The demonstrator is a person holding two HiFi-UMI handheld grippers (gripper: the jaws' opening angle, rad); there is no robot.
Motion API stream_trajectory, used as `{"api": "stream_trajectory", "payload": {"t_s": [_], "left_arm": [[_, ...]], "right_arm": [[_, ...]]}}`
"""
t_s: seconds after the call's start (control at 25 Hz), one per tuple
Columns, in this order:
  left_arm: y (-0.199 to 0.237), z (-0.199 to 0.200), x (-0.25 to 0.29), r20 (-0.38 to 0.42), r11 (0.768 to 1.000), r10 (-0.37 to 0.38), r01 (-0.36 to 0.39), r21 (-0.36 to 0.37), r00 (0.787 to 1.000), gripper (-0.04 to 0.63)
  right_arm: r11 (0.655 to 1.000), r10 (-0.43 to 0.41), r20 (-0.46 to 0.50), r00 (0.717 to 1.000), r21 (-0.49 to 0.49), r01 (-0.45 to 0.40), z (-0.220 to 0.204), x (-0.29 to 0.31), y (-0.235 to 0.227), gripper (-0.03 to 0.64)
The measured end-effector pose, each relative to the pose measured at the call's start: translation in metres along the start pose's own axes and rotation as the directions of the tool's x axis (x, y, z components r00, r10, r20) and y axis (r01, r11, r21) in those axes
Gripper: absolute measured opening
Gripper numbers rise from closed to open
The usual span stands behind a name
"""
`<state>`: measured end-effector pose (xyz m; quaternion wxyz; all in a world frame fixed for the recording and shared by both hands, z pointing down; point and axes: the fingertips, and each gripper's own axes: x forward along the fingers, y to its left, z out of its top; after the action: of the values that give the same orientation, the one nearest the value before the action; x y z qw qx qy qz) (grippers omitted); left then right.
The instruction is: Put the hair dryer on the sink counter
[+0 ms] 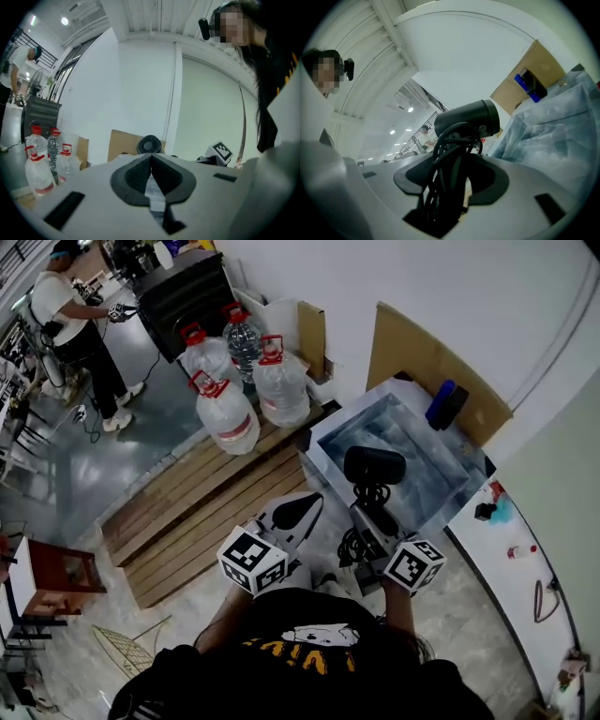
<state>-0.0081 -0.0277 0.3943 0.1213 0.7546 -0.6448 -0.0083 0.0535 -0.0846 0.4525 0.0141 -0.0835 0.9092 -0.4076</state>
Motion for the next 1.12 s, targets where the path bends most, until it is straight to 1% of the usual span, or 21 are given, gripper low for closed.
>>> {"api": "stream_trajectory", "payload": {"t_s": [0.2, 0.32, 0.56, 0.68, 0.88, 1.0, 1.12], "left_arm": [[0.007, -0.005, 0.024, -0.024, 0.997, -0.073, 0.072, -0.006, 0.997, 0.006], [0.018, -0.006, 0.044, -0.034, 0.993, -0.114, 0.114, -0.003, 0.993, 0.006], [0.057, 0.002, 0.095, -0.058, 0.971, -0.237, 0.237, 0.008, 0.970, 0.006], [0.083, 0.015, 0.124, -0.073, 0.952, -0.304, 0.305, 0.014, 0.950, 0.006], [0.118, 0.028, 0.169, -0.107, 0.905, -0.420, 0.425, 0.026, 0.901, 0.006], [0.134, 0.033, 0.191, -0.119, 0.876, -0.474, 0.481, 0.032, 0.872, 0.006], [0.149, 0.034, 0.208, -0.139, 0.851, -0.514, 0.523, 0.041, 0.847, 0.006]], "right_arm": [[0.999, -0.049, 0.039, 0.998, 0.008, 0.049, 0.008, 0.003, -0.016, 0.218], [0.996, -0.085, 0.050, 0.995, 0.004, 0.085, 0.016, 0.015, -0.031, 0.218], [0.987, -0.161, 0.107, 0.981, 0.014, 0.160, 0.048, 0.055, -0.060, 0.218], [0.977, -0.212, 0.145, 0.966, 0.036, 0.209, 0.069, 0.082, -0.076, 0.218], [0.958, -0.287, 0.221, 0.932, 0.089, 0.273, 0.102, 0.118, -0.107, 0.218], [0.944, -0.330, 0.243, 0.912, 0.100, 0.315, 0.118, 0.136, -0.127, 0.218], [0.924, -0.382, 0.264, 0.886, 0.122, 0.362, 0.131, 0.150, -0.147, 0.218]]}}
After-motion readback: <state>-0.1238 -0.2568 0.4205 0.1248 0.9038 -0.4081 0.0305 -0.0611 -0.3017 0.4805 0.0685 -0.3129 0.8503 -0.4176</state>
